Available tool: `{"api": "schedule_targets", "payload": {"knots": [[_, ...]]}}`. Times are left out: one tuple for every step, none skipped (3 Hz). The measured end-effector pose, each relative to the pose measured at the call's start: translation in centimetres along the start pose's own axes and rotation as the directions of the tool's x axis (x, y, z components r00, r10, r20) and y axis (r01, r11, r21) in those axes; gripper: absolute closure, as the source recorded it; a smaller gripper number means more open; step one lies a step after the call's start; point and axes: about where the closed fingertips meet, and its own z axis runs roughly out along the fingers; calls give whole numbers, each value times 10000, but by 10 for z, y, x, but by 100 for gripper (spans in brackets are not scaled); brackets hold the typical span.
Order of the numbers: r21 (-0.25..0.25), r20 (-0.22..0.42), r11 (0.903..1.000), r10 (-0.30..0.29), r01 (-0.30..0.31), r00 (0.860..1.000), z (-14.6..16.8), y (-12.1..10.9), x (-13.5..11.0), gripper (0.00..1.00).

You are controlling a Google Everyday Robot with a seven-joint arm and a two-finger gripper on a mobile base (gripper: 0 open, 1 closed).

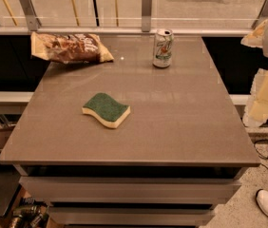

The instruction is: Pick sponge

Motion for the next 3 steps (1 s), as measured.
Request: {"api": "schedule_targets", "payload": {"knots": [[2,1,10000,0,0,10000,0,0,0,0],[157,519,9995,270,-278,9983,0,1,-3,0],[288,1517,9960,796,-849,9852,6,0,-9,0]]}}
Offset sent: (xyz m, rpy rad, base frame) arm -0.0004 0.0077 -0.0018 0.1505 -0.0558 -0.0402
